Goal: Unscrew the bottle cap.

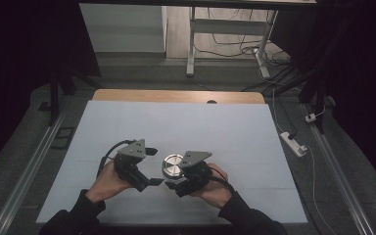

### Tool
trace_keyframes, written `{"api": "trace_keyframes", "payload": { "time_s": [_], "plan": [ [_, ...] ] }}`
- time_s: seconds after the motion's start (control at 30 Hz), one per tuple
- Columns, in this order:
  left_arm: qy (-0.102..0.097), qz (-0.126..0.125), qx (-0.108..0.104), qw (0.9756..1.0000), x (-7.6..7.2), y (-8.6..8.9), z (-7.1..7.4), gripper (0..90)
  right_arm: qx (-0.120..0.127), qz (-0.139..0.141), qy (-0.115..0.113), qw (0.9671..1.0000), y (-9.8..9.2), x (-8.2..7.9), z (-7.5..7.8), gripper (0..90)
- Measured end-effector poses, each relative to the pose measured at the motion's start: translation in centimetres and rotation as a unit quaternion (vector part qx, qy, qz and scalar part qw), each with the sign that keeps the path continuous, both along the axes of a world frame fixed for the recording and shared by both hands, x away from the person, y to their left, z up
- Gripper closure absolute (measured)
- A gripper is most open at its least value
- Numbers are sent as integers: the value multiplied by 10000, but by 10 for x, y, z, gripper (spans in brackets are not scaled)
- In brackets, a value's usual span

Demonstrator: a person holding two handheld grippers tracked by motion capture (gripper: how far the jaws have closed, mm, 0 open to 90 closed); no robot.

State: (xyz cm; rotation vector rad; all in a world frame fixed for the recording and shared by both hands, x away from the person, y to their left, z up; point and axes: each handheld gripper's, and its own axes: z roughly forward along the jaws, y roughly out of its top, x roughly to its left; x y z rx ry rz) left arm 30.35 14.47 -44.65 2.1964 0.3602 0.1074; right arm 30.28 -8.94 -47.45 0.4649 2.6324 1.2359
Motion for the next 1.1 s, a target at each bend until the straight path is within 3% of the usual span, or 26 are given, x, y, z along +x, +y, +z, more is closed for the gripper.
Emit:
{"api": "trace_keyframes", "payload": {
  "time_s": [0.1,0.13,0.23,0.27,0.37,0.63,0.73,0.93,1.1],
  "plan": [
    [-5,-177,-9,9998,3,-5,1,0,-11,26,41,10000,1,-1,0,152],
    [-50,-348,46,9994,5,-10,3,0,-10,99,24,9999,1,-1,0,152],
    [-16,-472,7,9989,8,-14,4,7,12,123,72,9999,2,-2,0,152],
    [-39,-645,-12,9979,10,-18,5,14,8,142,81,9999,2,-2,0,152],
    [-17,-793,-91,9968,14,-23,6,43,-24,201,53,9998,2,-2,0,152],
    [-45,-901,-40,9959,17,-33,6,160,-11,196,61,9998,3,-3,0,152],
    [-64,-730,6,9973,15,-35,6,182,-31,143,43,9999,2,-2,0,152],
    [-90,-34,47,9999,8,-43,8,184,-24,-132,-5,9999,0,0,1,152],
    [-170,677,182,9974,0,-54,11,184,34,-430,-13,9991,-2,3,1,152]
  ]
}}
